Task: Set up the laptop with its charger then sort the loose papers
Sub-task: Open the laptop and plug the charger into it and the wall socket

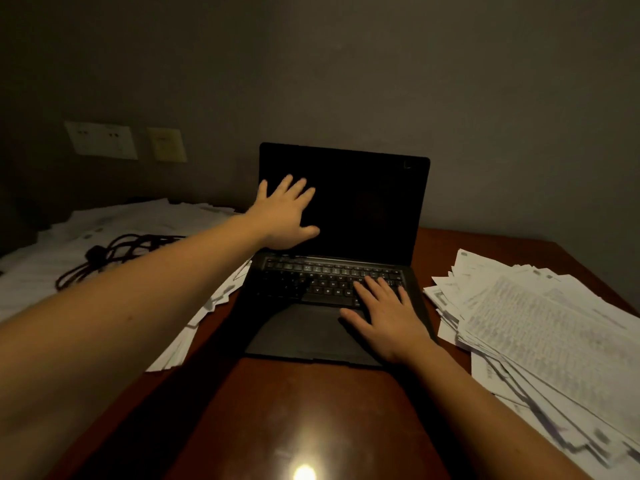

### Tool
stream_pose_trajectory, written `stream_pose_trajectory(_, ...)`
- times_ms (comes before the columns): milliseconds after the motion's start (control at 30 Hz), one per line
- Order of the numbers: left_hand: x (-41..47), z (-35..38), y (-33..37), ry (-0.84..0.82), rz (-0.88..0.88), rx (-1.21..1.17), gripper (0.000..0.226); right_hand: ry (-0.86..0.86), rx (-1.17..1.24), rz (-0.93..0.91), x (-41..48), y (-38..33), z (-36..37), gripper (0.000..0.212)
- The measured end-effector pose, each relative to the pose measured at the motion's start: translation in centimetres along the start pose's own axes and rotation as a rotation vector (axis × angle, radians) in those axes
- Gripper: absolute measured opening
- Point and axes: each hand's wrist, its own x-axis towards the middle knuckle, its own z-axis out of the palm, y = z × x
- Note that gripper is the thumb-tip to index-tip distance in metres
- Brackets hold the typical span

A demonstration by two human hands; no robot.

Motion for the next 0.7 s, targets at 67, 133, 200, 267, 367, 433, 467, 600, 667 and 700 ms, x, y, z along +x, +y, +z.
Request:
stream_pose_trajectory(67, -2.7, 1.1, -1.4, -0.072, -0.037, -0.013, 0.082, -0.005, 0.003, 0.003, -0.1, -0.2, -0.1, 0.093)
stream_pose_trajectory(133, -5.2, 2.0, -3.0, -0.109, -0.106, -0.072, 0.081, -0.014, -0.003, 0.007, -0.1, -0.2, -0.2, 0.084)
stream_pose_trajectory(200, -7.9, 2.5, -4.6, -0.109, -0.212, -0.126, 0.082, -0.016, 0.002, 0.01, 0.1, -0.3, -0.4, 0.071)
stream_pose_trajectory(267, -10.4, 2.5, -6.0, -0.102, -0.297, -0.141, 0.081, -0.013, 0.002, 0.03, 0.6, -0.5, -0.8, 0.065)
stream_pose_trajectory(367, -13.9, 2.4, -8.5, -0.097, -0.377, -0.154, 0.08, 0.056, -0.034, 0.089, 2.1, -1.9, -1.3, 0.063)
stream_pose_trajectory(433, -15.7, 2.5, -10.8, -0.095, -0.417, -0.173, 0.08, 0.135, -0.069, 0.087, 3.2, -4.3, -1.3, 0.06)
stream_pose_trajectory(467, -16.5, 2.7, -12.0, -0.09, -0.438, -0.184, 0.079, 0.16, -0.06, 0.067, 3.8, -5.9, -1.2, 0.059)
stream_pose_trajectory(600, -19.2, 4.4, -16.7, -0.061, -0.528, -0.224, 0.077, 0.149, 0.123, -0.084, 7.0, -14.3, -1.2, 0.049)
stream_pose_trajectory(667, -20.1, 5.5, -18.7, -0.081, -0.514, -0.27, 0.076, 0.161, 0.215, -0.187, 8.4, -18.4, -1.2, 0.044)
stream_pose_trajectory(700, -20.4, 5.9, -19.4, -0.098, -0.494, -0.294, 0.074, 0.164, 0.248, -0.221, 8.8, -20.1, -1.1, 0.044)
